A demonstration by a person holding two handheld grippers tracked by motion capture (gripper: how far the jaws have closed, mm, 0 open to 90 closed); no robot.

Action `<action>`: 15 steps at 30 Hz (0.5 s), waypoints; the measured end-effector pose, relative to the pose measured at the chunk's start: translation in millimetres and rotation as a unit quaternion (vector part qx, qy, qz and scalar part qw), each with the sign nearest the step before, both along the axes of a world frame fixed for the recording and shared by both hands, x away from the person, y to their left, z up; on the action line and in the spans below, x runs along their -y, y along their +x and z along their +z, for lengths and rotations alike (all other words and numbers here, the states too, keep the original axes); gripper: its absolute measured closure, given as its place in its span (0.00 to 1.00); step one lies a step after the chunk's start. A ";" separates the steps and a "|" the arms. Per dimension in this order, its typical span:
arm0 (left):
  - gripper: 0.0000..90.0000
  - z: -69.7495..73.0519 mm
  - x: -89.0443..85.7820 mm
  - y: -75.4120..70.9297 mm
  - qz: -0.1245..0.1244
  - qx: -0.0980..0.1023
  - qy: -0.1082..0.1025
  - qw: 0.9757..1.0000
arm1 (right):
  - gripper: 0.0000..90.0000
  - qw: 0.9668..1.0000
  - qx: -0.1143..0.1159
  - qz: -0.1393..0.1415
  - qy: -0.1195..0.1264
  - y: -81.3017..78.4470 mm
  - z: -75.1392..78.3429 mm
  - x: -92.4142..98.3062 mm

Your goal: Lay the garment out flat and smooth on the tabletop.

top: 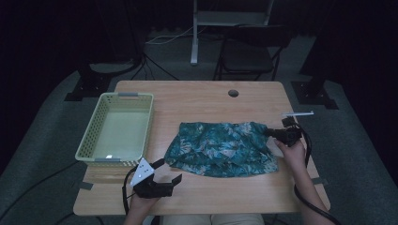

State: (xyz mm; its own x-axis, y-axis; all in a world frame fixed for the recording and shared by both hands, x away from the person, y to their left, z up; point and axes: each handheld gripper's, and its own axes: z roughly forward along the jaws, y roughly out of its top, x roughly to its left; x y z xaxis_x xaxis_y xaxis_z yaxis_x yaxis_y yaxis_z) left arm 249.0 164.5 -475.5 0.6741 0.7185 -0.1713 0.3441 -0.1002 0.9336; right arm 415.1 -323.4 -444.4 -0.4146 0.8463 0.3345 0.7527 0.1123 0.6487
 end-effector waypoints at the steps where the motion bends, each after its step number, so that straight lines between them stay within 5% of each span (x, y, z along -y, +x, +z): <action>1: 0.11 0.1 0.3 0.3 -0.001 -0.002 0.002 1.000 | 0.97 1.000 -0.003 -0.005 -0.003 1.5 -2.1 3.1; 10: 0.12 -0.1 -0.8 0.5 0.006 -0.009 -0.002 1.000 | 0.91 0.999 -0.037 -0.027 -0.004 8.5 -21.7 23.2; 15: 0.16 0.3 2.1 2.6 0.001 -0.023 0.017 1.000 | 0.75 0.998 -0.043 -0.035 -0.006 6.5 -23.9 32.9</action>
State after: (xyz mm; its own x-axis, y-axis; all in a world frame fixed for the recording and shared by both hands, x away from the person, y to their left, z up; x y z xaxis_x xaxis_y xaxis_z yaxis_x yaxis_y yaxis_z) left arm 251.6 162.4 -475.2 0.6641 0.7263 -0.1774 0.3868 -0.1308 0.9128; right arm 421.7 -356.3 -468.3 -0.3253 0.8764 0.3552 0.8118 0.0662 0.5801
